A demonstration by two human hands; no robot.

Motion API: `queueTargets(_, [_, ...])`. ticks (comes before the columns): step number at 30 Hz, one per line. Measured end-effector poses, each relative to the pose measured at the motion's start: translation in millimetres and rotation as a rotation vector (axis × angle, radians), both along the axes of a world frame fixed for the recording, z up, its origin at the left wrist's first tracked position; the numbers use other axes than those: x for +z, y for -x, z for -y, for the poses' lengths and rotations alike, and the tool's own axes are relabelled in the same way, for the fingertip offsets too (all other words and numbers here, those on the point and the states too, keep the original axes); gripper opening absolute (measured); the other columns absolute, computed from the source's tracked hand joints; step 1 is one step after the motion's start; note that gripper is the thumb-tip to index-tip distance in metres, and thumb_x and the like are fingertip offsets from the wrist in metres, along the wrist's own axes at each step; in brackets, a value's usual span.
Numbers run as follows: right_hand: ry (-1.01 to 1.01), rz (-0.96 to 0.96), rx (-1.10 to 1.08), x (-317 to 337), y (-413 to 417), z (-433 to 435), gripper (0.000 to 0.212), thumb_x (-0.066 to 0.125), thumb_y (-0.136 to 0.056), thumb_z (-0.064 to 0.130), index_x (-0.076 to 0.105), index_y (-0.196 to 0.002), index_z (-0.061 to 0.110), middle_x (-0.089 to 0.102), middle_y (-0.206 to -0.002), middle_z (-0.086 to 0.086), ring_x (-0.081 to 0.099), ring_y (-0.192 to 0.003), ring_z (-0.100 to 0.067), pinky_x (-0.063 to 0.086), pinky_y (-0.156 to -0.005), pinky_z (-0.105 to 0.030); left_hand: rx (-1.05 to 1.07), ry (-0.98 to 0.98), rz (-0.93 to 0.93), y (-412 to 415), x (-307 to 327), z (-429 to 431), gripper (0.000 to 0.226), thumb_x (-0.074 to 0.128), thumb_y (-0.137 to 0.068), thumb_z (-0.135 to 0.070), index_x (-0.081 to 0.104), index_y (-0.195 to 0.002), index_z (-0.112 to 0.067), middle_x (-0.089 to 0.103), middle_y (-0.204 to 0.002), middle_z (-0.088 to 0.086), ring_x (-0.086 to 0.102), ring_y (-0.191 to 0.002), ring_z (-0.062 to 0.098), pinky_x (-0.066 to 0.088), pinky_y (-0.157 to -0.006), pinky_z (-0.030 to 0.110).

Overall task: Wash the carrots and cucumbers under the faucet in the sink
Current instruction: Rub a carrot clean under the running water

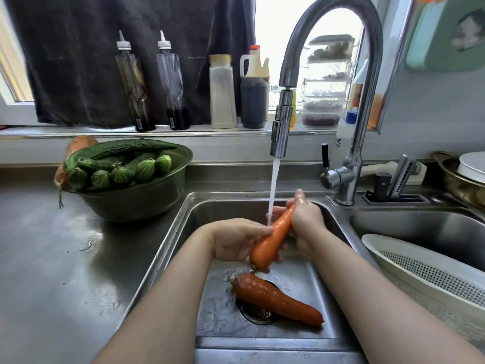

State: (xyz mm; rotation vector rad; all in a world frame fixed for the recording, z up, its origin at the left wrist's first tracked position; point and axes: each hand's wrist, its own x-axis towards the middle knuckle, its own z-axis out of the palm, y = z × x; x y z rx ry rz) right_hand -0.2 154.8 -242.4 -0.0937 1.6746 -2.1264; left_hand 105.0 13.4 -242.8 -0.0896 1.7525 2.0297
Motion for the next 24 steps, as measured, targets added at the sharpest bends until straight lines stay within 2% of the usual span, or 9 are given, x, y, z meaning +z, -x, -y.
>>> queueTargets(2, [0.003,0.028,-0.051,-4.4,10.4,-2.6,0.043,0.033,-0.110,0.049,0.051,-0.102,0.011,0.078,-0.082,-0.016,0.077,-0.073,-0.033,0.060,-0.068,-0.044,0.016,0.091,0.040,2.1,-3.1,-1.1,0.044,0.055,-0.104,-0.033,0.052,-0.142,-0.010,0.064,-0.130,0.013,0.067,-0.109,0.027,0.060,-0.075,0.035])
queueTargets(4, [-0.009,0.077,-0.003,-7.5,15.5,-6.3,0.037,0.034,-0.111,0.042,0.051,-0.111,0.009,0.077,-0.094,-0.016,0.076,-0.078,-0.034,0.058,-0.070,-0.045,0.188,0.181,0.045,6.1,-6.2,-6.0,0.044,0.052,-0.105,-0.040,0.056,-0.136,-0.009,0.070,-0.111,0.009,0.068,-0.088,0.020,0.052,-0.061,0.026])
queueTargets(6, [-0.038,0.046,0.148,-10.3,15.2,-10.1,0.023,0.045,-0.110,0.028,0.048,-0.125,0.010,0.074,-0.108,-0.014,0.073,-0.083,-0.034,0.057,-0.070,-0.045,0.362,0.284,0.006,10.5,-7.8,-11.9,0.046,0.047,-0.105,-0.050,0.065,-0.121,-0.011,0.074,-0.089,0.003,0.064,-0.067,0.014,0.043,-0.051,0.022])
queueTargets(8, [-0.066,-0.010,0.293,-10.7,8.9,-11.9,0.027,0.060,-0.103,0.015,0.047,-0.127,0.014,0.071,-0.111,-0.018,0.072,-0.078,-0.034,0.057,-0.070,-0.047,0.458,0.405,-0.049,12.5,-8.9,-15.8,0.052,0.045,-0.102,-0.061,0.072,-0.106,-0.016,0.073,-0.078,-0.001,0.059,-0.057,0.012,0.040,-0.050,0.022])
queueTargets(10, [-0.073,-0.055,0.329,-11.7,5.3,-9.7,0.030,0.064,-0.100,0.014,0.052,-0.128,0.013,0.071,-0.113,-0.021,0.072,-0.080,-0.034,0.060,-0.072,-0.048,0.481,0.414,-0.068,12.9,-11.0,-13.0,0.054,0.048,-0.099,-0.066,0.073,-0.108,-0.019,0.074,-0.083,0.001,0.060,-0.057,0.013,0.041,-0.051,0.023])
queueTargets(12, [-0.075,-0.081,0.300,-12.5,5.9,-6.5,0.024,0.062,-0.102,0.021,0.060,-0.124,0.010,0.073,-0.117,-0.017,0.072,-0.094,-0.035,0.060,-0.080,-0.050,0.425,0.313,-0.057,11.5,-12.2,-5.4,0.059,0.057,-0.094,-0.063,0.068,-0.121,-0.011,0.074,-0.100,0.009,0.065,-0.066,0.015,0.046,-0.054,0.025])
queueTargets(15, [-0.061,-0.067,0.273,-12.5,8.9,-6.2,0.028,0.056,-0.105,0.030,0.066,-0.123,0.011,0.073,-0.119,-0.015,0.071,-0.107,-0.036,0.059,-0.086,-0.051,0.277,0.142,-0.104,7.9,-12.4,7.6,0.055,0.067,-0.096,-0.039,0.058,-0.137,-0.004,0.065,-0.120,0.018,0.069,-0.089,0.021,0.051,-0.066,0.030])
queueTargets(19, [0.090,0.007,0.294,-9.9,14.4,-10.1,0.012,0.050,-0.108,0.022,0.058,-0.117,0.020,0.070,-0.122,-0.012,0.069,-0.108,-0.038,0.055,-0.087,-0.060,0.179,0.034,-0.134,5.6,-9.0,9.7,0.058,0.057,-0.088,-0.017,0.051,-0.145,-0.005,0.064,-0.120,0.015,0.068,-0.097,0.020,0.049,-0.073,0.032])
queueTargets(24, [0.135,0.014,0.311,-11.9,17.0,-11.7,0.017,0.048,-0.108,0.019,0.052,-0.124,0.023,0.068,-0.127,-0.010,0.069,-0.107,-0.038,0.057,-0.078,-0.057,0.291,0.119,-0.132,13.1,-14.7,0.5,0.062,0.060,-0.082,-0.024,0.053,-0.142,-0.008,0.067,-0.117,0.017,0.070,-0.096,0.023,0.052,-0.070,0.033])
